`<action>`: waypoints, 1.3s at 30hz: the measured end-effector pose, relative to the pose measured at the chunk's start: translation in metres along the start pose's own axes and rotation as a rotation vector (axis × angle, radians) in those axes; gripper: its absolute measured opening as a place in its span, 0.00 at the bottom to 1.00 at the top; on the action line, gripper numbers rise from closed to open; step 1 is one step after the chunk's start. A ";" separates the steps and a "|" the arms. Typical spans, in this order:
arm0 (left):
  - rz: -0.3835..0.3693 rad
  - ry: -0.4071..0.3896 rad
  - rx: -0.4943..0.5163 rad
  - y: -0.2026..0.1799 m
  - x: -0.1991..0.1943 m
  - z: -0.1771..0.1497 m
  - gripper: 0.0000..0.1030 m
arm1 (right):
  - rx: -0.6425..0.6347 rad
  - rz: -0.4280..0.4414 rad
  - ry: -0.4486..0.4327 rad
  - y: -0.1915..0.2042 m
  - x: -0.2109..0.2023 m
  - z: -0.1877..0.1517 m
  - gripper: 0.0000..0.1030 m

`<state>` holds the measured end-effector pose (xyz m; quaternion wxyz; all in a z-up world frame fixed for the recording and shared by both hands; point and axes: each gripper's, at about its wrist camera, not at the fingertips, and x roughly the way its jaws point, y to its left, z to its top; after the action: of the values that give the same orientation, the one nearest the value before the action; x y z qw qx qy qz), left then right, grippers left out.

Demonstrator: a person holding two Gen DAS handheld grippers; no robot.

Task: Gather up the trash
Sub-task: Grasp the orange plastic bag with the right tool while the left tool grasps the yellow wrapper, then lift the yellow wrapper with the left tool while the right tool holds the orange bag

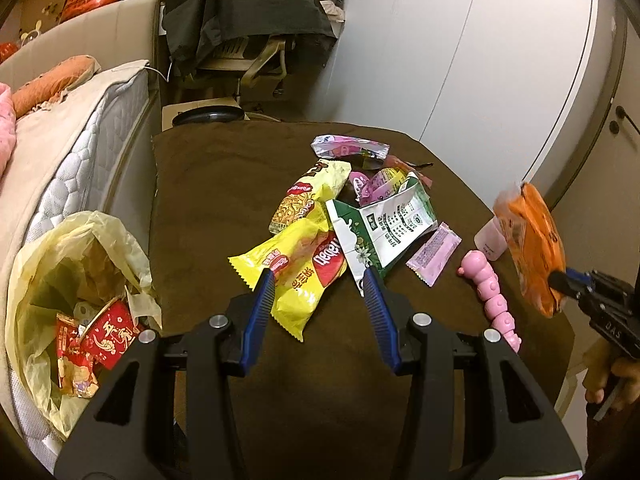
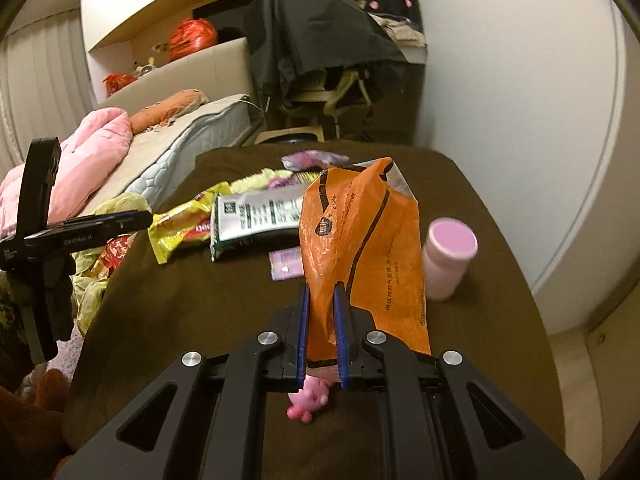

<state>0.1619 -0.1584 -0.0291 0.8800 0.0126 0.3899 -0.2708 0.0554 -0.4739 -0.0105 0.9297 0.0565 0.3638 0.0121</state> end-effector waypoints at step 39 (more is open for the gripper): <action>0.003 0.120 -0.023 0.000 0.028 -0.023 0.44 | 0.025 0.030 0.001 0.002 -0.001 -0.017 0.12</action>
<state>0.1619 -0.1667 -0.0643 0.8554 0.0192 0.4452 -0.2640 0.0431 -0.4706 -0.0222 0.9285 0.0735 0.3633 0.0215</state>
